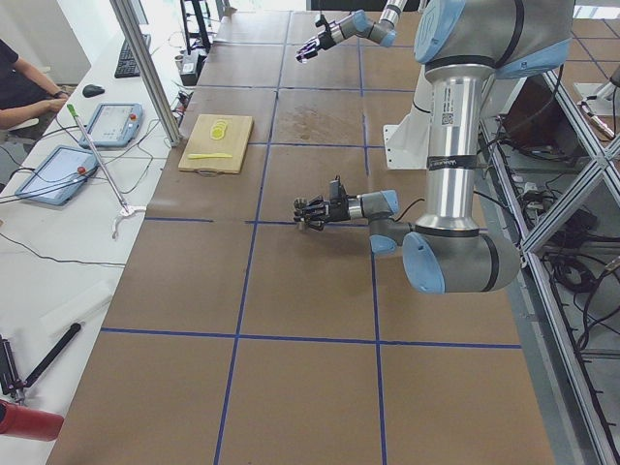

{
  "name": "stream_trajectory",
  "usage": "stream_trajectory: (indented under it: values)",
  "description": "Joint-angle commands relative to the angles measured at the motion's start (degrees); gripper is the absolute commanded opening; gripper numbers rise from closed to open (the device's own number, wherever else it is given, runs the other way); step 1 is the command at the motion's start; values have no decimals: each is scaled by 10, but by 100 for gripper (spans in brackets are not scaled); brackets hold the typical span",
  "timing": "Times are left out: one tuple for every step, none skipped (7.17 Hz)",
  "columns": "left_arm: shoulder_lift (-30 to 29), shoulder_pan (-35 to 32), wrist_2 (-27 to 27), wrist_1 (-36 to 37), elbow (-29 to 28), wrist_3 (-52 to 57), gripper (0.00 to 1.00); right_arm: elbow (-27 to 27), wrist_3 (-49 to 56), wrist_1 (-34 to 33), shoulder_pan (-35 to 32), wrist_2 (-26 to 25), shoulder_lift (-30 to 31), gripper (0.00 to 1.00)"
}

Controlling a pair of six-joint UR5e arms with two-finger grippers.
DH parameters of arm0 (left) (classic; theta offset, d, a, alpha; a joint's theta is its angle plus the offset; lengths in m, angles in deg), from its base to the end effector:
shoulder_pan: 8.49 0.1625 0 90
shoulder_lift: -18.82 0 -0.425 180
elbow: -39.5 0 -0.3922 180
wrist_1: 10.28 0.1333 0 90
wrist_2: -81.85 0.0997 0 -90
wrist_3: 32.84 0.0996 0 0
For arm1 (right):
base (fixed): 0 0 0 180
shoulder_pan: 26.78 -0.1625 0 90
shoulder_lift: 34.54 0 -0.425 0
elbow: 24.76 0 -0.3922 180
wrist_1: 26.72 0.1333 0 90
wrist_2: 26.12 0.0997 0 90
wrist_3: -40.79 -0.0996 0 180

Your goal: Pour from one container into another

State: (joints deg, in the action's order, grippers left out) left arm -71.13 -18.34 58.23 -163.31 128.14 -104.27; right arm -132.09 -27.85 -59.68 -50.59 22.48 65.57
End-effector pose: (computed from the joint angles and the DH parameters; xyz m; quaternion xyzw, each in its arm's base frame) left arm 0.4288 -0.3024 0.5284 0.5610 0.3001 -0.2249 0.7380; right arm -0.3085 -0.3538 0.4742 0.4675 -0.3444 0.2049 0.7880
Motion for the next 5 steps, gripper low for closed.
stream_trajectory:
  values:
    - [1,0,-5,-3,0,4,44,-1,0,0,1,0,-1,0]
    - [1,0,-5,-3,0,4,46,-1,0,0,1,0,-1,0]
    - [1,0,-5,-3,0,4,49,-1,0,0,1,0,-1,0]
    - [1,0,-5,-4,0,4,99,-1,0,0,1,0,-2,0]
    - [1,-1,-13,-7,2,4,100,-1,0,0,1,0,-2,0]
